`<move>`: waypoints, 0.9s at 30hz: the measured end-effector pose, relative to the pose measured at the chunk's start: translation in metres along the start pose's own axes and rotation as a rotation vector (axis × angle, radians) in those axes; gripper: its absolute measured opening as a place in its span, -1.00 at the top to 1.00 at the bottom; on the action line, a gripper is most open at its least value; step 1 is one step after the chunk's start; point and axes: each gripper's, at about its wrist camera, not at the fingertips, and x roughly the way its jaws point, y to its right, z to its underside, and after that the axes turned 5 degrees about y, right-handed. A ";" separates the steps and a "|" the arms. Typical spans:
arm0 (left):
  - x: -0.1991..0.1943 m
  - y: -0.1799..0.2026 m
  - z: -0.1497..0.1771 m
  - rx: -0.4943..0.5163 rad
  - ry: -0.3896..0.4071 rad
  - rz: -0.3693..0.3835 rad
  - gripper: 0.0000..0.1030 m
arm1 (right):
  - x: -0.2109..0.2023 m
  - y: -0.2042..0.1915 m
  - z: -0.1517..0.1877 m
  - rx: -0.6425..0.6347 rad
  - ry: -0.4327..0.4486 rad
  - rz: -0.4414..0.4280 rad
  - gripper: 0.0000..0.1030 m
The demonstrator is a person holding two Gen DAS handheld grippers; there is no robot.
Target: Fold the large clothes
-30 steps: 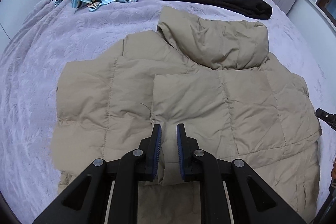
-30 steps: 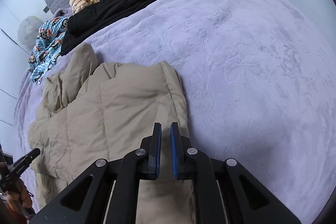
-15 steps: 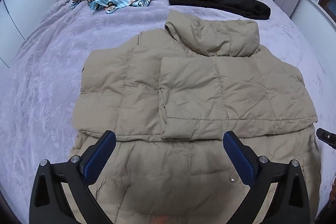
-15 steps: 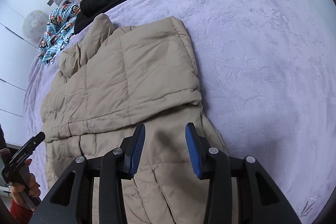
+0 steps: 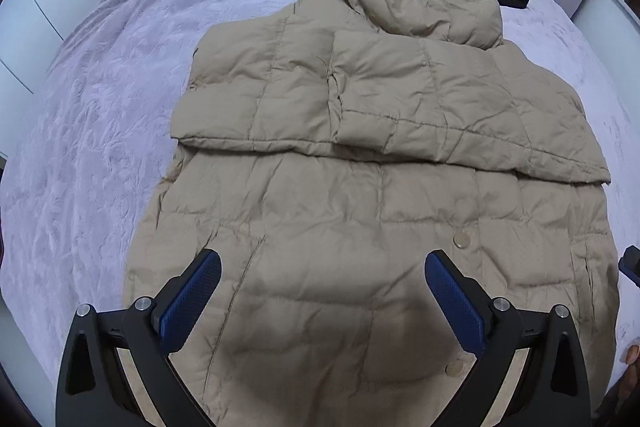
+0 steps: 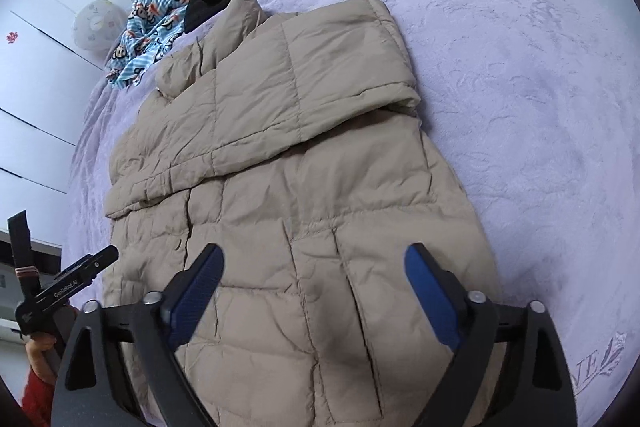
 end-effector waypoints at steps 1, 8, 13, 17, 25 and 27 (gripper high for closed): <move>-0.002 0.000 0.004 0.003 -0.001 -0.004 -0.98 | -0.002 -0.001 0.004 0.002 0.005 -0.012 -0.99; -0.018 -0.009 0.033 0.030 -0.017 0.001 -0.98 | -0.014 -0.003 0.039 0.068 -0.026 -0.044 -0.99; -0.043 -0.023 0.059 0.061 -0.015 -0.007 -0.98 | -0.026 -0.001 0.070 0.164 -0.048 -0.023 -0.99; -0.064 -0.038 0.079 0.071 -0.018 -0.004 -0.98 | -0.044 -0.009 0.090 0.179 -0.037 0.015 -0.99; -0.090 -0.070 0.120 0.050 -0.062 0.006 -0.98 | -0.071 -0.028 0.131 0.228 -0.045 0.047 -0.99; -0.094 -0.079 0.128 0.040 -0.070 0.010 -0.98 | -0.075 -0.030 0.140 0.253 -0.048 0.043 -0.99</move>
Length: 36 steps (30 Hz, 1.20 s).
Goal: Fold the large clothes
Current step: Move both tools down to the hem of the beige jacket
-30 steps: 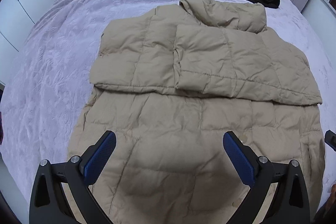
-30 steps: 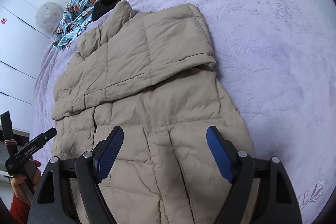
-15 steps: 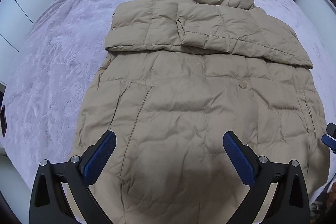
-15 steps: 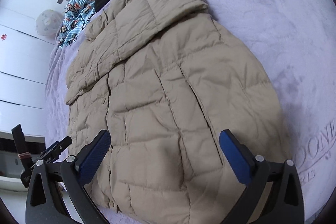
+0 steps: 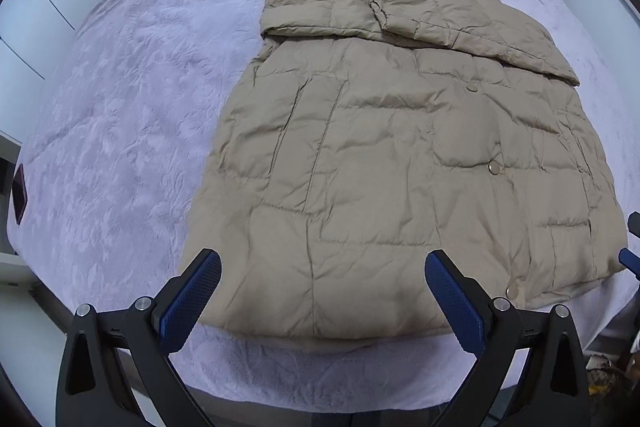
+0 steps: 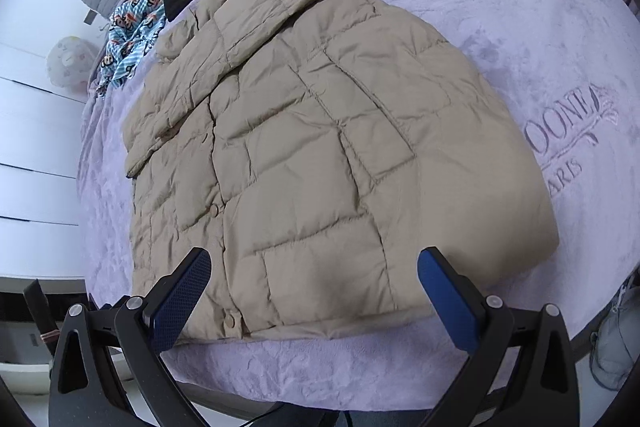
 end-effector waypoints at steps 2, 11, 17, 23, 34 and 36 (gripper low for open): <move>-0.003 -0.006 0.008 -0.007 -0.010 0.007 -0.98 | -0.003 0.000 0.010 0.024 -0.006 -0.004 -0.99; -0.020 -0.036 0.036 -0.051 -0.052 0.014 -0.98 | -0.018 0.005 0.038 0.117 -0.036 0.008 -0.99; -0.020 -0.057 0.050 -0.155 -0.080 0.007 -0.98 | -0.013 0.012 0.036 0.155 -0.083 -0.006 -0.99; -0.012 -0.072 0.060 -0.373 -0.118 0.108 -0.98 | -0.013 0.032 0.027 0.166 -0.107 -0.004 -0.99; 0.008 -0.088 0.066 -0.597 -0.098 0.268 -0.98 | 0.003 0.107 0.024 0.410 -0.130 -0.111 -0.99; 0.015 -0.091 0.069 -0.586 -0.103 0.285 -0.98 | 0.006 0.112 0.027 0.432 -0.124 -0.120 -0.99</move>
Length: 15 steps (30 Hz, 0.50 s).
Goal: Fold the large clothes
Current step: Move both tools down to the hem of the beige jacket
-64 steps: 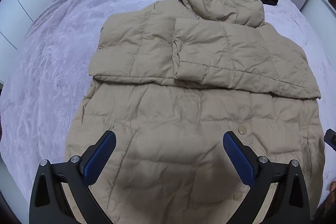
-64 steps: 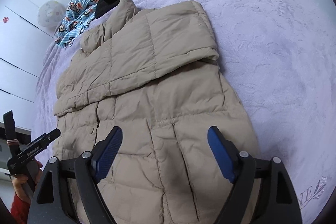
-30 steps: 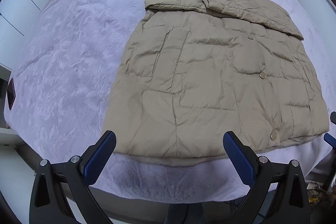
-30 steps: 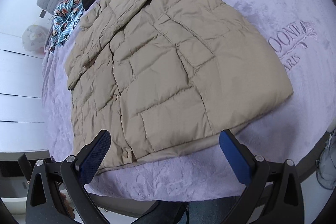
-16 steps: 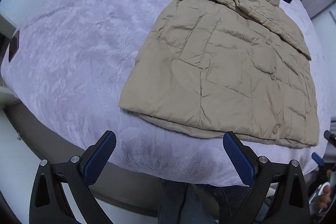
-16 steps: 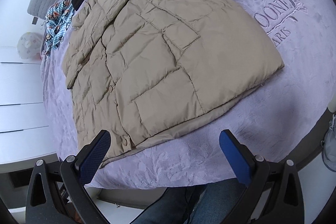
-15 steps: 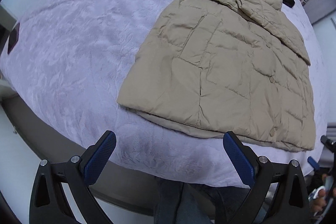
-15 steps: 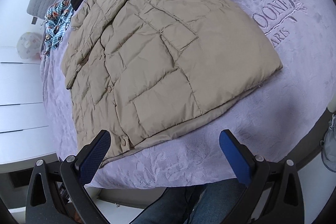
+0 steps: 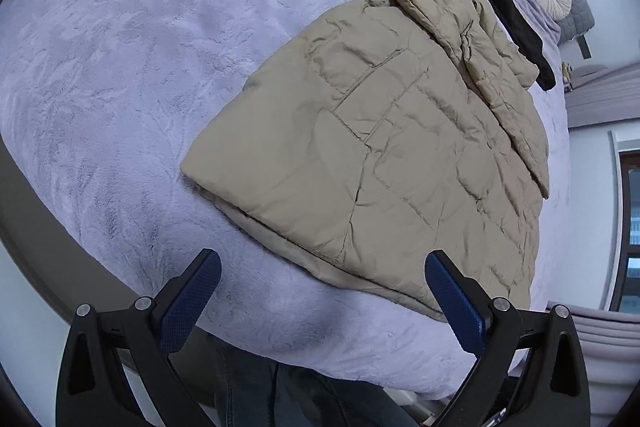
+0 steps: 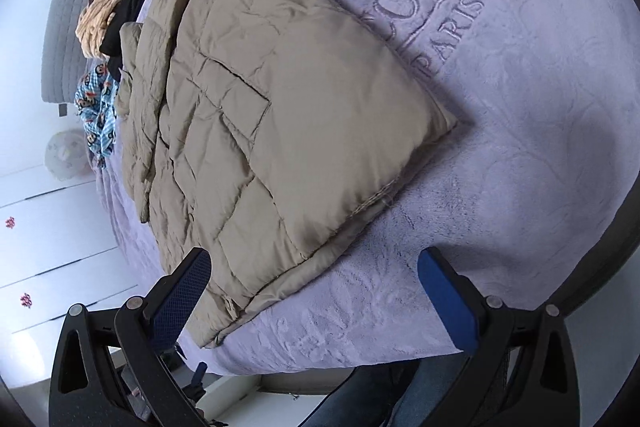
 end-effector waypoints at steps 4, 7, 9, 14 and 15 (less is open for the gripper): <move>0.026 -0.008 -0.003 0.016 -0.069 -0.006 -0.98 | 0.007 0.007 0.003 0.043 0.010 -0.024 -0.99; 0.044 -0.006 -0.008 0.019 -0.095 0.023 -0.98 | 0.012 0.009 0.002 0.070 0.018 -0.040 -0.99; 0.052 0.001 -0.015 0.027 -0.092 0.056 -0.98 | 0.015 0.010 0.001 0.080 0.030 -0.043 -0.99; 0.067 0.019 -0.032 0.037 -0.098 0.137 -0.98 | 0.019 0.004 0.000 0.131 0.063 -0.119 -0.99; 0.070 0.021 -0.034 0.048 -0.103 0.138 -0.98 | 0.021 0.003 -0.001 0.141 0.065 -0.138 -0.99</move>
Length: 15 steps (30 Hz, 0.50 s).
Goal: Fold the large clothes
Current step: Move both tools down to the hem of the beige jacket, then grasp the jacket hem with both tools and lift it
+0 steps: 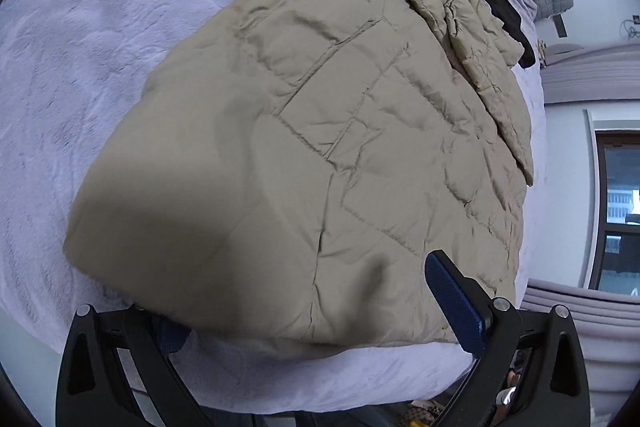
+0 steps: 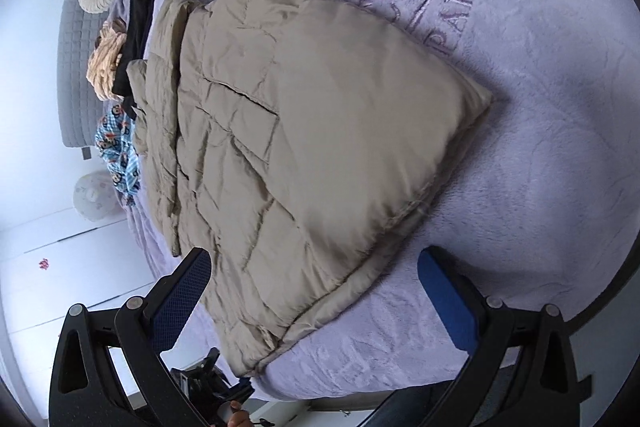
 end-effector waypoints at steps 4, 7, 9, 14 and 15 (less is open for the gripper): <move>0.009 0.002 -0.004 0.033 -0.027 -0.018 -0.98 | 0.010 -0.001 0.000 0.021 0.007 0.018 -0.99; 0.008 0.002 -0.003 0.047 -0.026 -0.020 -0.84 | 0.012 0.000 0.003 0.056 0.025 0.003 -0.73; 0.008 0.002 -0.005 0.052 -0.024 -0.021 -0.51 | 0.011 0.003 0.004 0.076 0.028 -0.018 -0.51; 0.002 -0.006 -0.010 0.063 -0.019 0.001 0.55 | 0.014 0.008 0.003 0.113 0.034 -0.042 -0.25; -0.003 -0.005 -0.011 0.073 -0.008 0.013 0.60 | 0.014 0.009 0.001 0.117 0.033 -0.052 -0.18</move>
